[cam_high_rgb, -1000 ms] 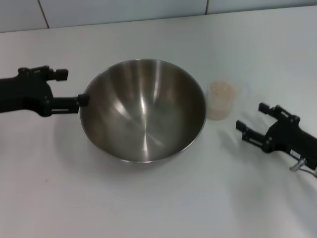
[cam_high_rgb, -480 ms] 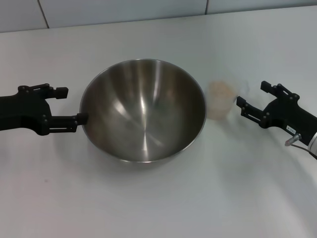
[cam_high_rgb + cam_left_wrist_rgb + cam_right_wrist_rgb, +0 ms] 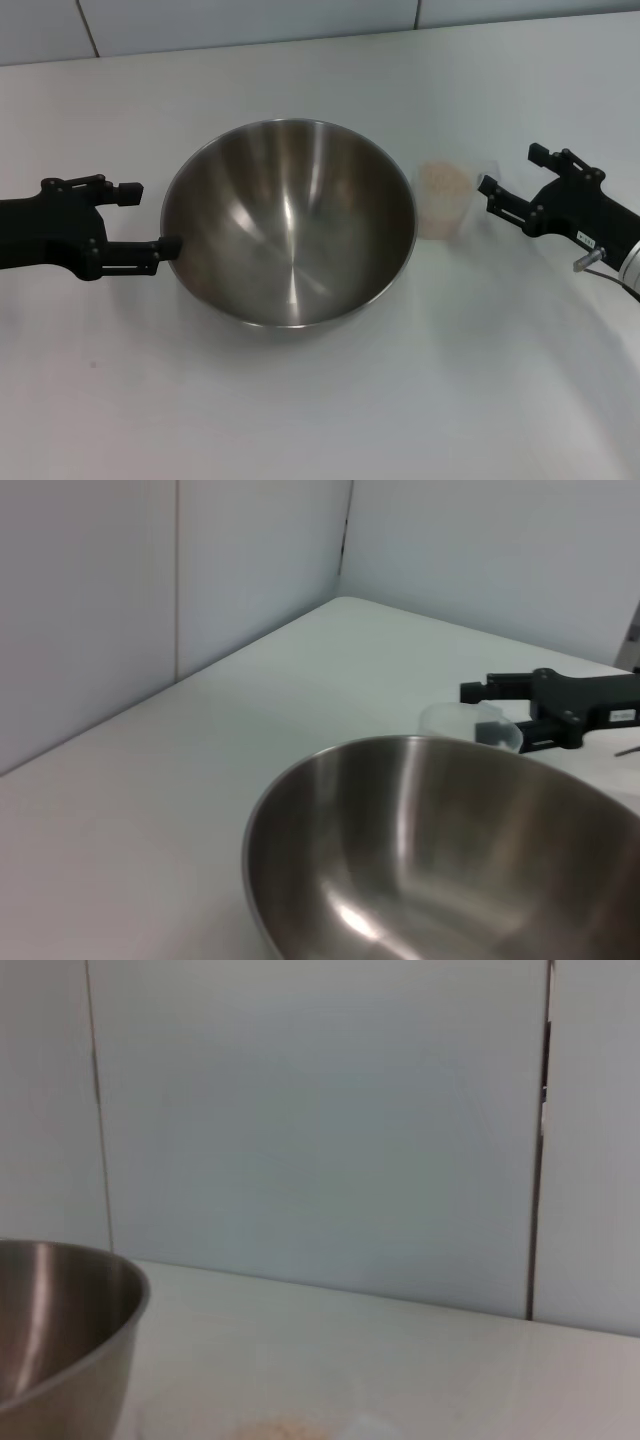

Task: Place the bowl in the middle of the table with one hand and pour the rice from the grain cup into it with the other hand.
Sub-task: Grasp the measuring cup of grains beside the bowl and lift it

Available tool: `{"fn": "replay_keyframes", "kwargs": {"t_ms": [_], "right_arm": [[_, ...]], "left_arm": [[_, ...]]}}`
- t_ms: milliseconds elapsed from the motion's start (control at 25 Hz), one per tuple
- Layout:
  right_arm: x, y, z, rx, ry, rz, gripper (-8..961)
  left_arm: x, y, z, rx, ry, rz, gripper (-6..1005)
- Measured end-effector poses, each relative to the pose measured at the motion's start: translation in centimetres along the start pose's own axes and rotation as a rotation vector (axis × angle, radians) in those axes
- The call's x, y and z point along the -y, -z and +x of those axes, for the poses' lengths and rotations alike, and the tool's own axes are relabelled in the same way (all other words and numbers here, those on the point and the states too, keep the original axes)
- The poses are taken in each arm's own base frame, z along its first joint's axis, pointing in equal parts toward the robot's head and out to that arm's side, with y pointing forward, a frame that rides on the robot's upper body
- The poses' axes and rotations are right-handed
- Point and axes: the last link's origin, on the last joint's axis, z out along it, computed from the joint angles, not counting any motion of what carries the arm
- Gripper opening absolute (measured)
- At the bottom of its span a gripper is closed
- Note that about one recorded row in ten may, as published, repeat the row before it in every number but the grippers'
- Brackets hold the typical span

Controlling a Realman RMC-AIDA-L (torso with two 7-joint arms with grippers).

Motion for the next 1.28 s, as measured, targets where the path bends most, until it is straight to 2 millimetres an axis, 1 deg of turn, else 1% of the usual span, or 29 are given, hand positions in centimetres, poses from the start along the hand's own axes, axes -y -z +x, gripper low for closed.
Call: {"fn": "replay_keyframes", "kwargs": {"t_ms": [160, 360, 800, 920, 1160, 1280], "right_arm": [[0.2, -0.5, -0.3, -0.003, 0.007, 0.008, 817], [0.2, -0.6, -0.4, 0.003, 0.011, 0.003, 774], [-0.2, -1.1, -0.6, 0.002, 0.036, -0.015, 558], [-0.3, -1.2, -0.6, 0.005, 0.042, -0.017, 343], [-0.4, -1.3, -0.7, 0.010, 0.046, -0.020, 124], [-0.4, -1.3, -0.9, 0.021, 0.048, -0.020, 56]], "left_arm": [[-0.1, -0.1, 0.0, 0.004, -0.005, -0.009, 877], [-0.4, -0.1, 0.1, 0.006, -0.020, -0.035, 876], [-0.6, -0.1, 0.2, 0.007, -0.022, -0.051, 875], [-0.7, -0.1, 0.2, 0.007, -0.023, -0.054, 875], [-0.7, -0.1, 0.3, 0.007, -0.025, -0.060, 874], [-0.9, -0.1, 0.3, 0.008, -0.027, -0.069, 874]]}}
